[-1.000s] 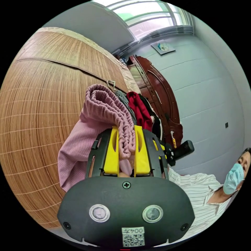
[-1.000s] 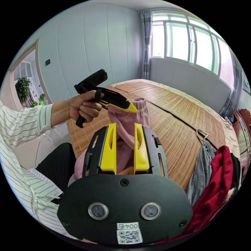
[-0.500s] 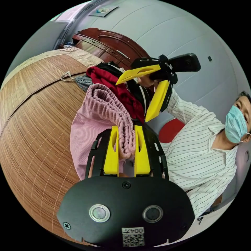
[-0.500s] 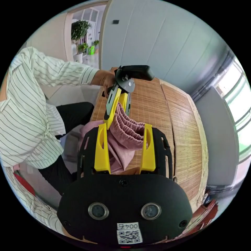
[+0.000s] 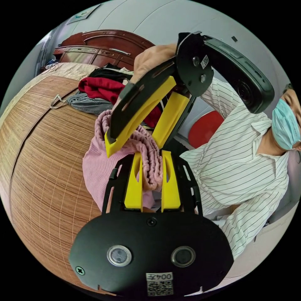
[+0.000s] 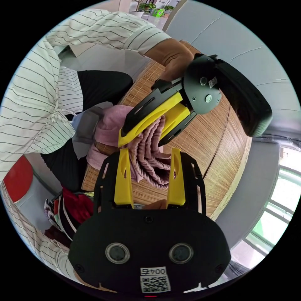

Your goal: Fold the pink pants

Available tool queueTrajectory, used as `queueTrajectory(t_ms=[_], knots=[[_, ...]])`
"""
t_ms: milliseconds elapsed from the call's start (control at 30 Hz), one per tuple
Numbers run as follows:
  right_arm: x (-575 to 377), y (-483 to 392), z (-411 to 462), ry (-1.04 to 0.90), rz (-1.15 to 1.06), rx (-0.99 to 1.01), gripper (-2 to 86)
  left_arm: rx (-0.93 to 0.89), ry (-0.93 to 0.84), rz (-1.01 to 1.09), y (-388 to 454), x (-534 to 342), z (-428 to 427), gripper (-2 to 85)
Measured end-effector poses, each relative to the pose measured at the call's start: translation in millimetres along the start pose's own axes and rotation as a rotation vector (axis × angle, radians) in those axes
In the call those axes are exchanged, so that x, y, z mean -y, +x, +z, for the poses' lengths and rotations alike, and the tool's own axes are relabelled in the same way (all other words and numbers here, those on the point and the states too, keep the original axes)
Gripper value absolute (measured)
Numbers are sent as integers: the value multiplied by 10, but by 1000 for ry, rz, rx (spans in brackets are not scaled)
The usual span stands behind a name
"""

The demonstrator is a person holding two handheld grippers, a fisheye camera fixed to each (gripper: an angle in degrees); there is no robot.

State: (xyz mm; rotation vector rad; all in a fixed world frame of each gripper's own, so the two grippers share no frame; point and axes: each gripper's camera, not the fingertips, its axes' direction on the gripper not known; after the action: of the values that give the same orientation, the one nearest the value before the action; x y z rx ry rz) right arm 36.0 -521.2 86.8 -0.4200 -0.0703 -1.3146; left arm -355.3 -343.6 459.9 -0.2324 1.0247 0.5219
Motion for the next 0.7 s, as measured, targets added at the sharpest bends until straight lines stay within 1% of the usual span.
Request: queueTrajectory(t_ms=[67,133,233,400,633,700], knots=[[-20,48,-132,13,2,-42,184,13,-5,21,107,21,-61,94],[-52,100,-264,37,9,-39,184,12,-17,40,197,26,-103,93],[-94,107,-456,29,-20,-80,181,29,-47,60,360,28,-148,92],[-220,241,-552,-40,-33,-27,162,37,-65,74,579,-36,-177,92],[-608,463,-692,-29,45,-6,162,58,0,106,1000,-247,-421,98],[-771,552,-791,-13,60,28,133,77,-3,104,1105,-306,-451,100]])
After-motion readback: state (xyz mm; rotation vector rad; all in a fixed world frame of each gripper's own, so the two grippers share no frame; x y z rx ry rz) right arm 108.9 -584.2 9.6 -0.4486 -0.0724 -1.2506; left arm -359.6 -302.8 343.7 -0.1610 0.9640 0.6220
